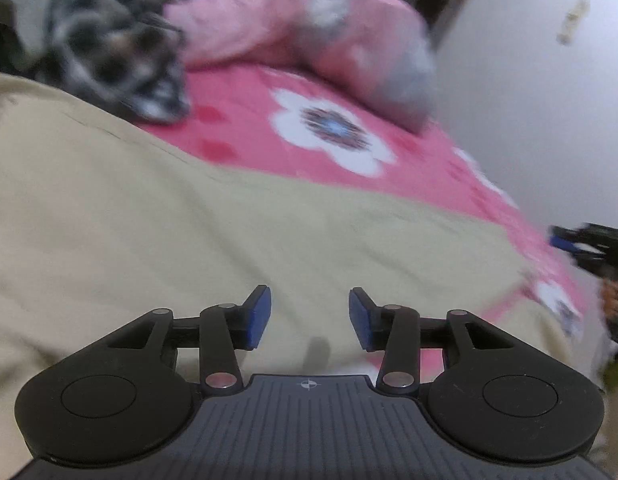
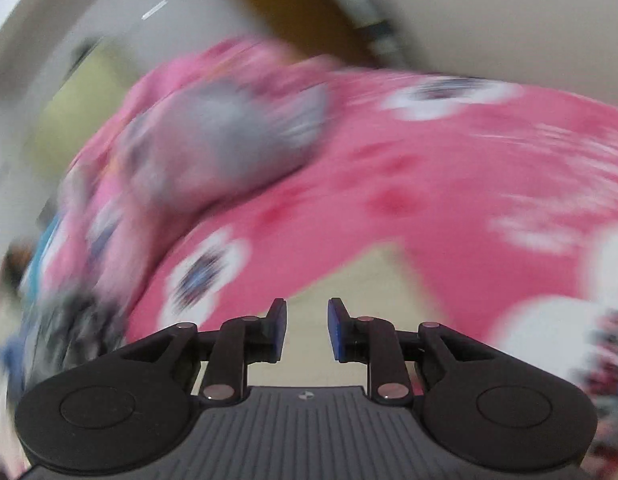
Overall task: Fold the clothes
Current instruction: 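Open both grippers and release the khaki trousers onto the bedspread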
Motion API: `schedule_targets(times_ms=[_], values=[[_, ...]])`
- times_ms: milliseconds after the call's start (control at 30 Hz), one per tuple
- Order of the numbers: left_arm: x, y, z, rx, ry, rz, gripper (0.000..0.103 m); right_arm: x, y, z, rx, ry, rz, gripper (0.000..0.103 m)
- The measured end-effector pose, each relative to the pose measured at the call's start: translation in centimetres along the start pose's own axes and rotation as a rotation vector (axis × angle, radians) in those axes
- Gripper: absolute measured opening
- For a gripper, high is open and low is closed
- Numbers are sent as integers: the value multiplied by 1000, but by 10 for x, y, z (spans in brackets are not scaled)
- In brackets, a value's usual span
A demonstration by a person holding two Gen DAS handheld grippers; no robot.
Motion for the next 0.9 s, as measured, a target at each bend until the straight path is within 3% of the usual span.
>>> schedule_targets(times_ms=[100, 233, 300, 333, 400, 467, 567, 667, 767, 900], values=[[33, -29, -29, -49, 9, -130, 43, 63, -73, 4, -188, -131, -130, 25], [63, -60, -49, -70, 36, -264, 43, 136, -111, 24, -326, -290, -184, 23], [69, -68, -54, -78, 63, -289, 43, 160, -95, 33, -375, -325, -93, 21], [71, -72, -56, -83, 80, -294, 43, 174, -78, 33, -378, -327, -31, 4], [70, -76, -60, -105, 109, -300, 43, 178, -47, 23, -269, -307, -33, 0], [65, -80, -64, -149, 131, -297, 43, 165, -12, 8, -163, -267, 105, 0], [50, -84, -67, -204, 148, -295, 43, 120, 15, -9, -190, -194, 280, 8], [18, -80, -64, -219, 176, -274, 44, 55, 14, -16, -131, -94, 229, 12], [-22, -70, -54, -217, 211, -235, 46, -8, 7, -14, -106, 2, 202, 26], [-71, -53, -30, -174, 231, -205, 51, -51, 8, 19, -17, 3, 153, 35]])
Point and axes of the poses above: each gripper's, at about its wrist camera, not at the fingertips, and x roughly the way its jaws point, y to its right, z to its underside, the point moved 7 cm from there along x, roughly the way its jaws point, and after that the axes turned 14 degrees about -x, right-handed, at the moved point
